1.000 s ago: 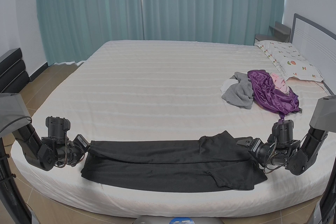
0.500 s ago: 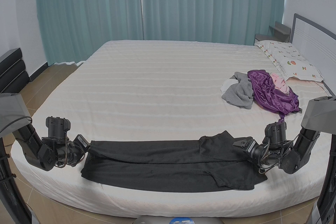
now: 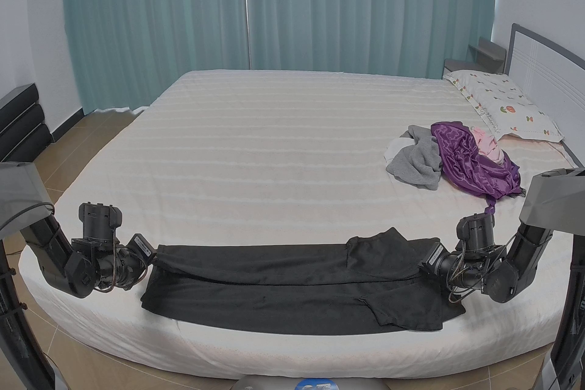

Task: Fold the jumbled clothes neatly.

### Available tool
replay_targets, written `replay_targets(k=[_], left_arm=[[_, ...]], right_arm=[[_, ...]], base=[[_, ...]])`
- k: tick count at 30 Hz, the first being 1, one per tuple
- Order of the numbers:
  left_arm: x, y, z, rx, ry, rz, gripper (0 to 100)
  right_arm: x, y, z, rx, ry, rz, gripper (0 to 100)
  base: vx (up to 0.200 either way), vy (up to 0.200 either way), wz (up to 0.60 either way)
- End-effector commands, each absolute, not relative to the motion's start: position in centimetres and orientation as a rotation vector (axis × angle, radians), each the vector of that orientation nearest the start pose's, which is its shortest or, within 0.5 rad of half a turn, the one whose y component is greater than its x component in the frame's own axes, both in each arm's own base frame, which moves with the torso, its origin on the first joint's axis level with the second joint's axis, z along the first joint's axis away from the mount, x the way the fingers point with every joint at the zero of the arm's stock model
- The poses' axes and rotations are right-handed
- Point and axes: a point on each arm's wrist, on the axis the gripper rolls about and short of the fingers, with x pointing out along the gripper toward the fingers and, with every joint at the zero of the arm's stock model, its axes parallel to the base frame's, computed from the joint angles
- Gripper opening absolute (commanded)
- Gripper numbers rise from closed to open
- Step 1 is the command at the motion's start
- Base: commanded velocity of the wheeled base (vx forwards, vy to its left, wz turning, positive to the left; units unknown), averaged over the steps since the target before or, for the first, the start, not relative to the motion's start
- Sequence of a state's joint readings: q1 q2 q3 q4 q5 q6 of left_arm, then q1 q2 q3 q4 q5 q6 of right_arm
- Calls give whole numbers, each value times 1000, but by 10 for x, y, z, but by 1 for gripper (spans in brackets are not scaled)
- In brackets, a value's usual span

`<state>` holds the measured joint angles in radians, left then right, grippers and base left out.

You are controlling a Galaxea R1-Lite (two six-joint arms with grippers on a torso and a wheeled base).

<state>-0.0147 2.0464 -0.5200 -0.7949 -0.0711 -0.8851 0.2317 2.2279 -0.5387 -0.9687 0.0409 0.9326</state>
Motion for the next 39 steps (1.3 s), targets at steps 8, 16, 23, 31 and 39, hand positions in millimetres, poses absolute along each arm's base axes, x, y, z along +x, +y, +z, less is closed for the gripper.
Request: replay_targets(k=[8, 16, 23, 31, 39], left_arm=[[301, -5, 39, -853, 668, 240, 0], [313, -5, 47, -848, 622, 216, 0], [324, -5, 57, -851, 575, 196, 0], [339, -3, 67, -861, 512, 173, 0], [351, -2, 75, -868, 463, 154, 0]], right_arm=[[309, 71, 3, 827, 724, -85, 0], [322, 69, 21, 844, 658, -67, 0], [345, 66, 39, 854, 608, -91, 0], [373, 67, 56, 876, 508, -55, 0], [384, 68, 60, 884, 474, -37, 0]], base=[[0, 0, 0], [0, 0, 0], [0, 0, 0], [0, 0, 0], [0, 0, 0]])
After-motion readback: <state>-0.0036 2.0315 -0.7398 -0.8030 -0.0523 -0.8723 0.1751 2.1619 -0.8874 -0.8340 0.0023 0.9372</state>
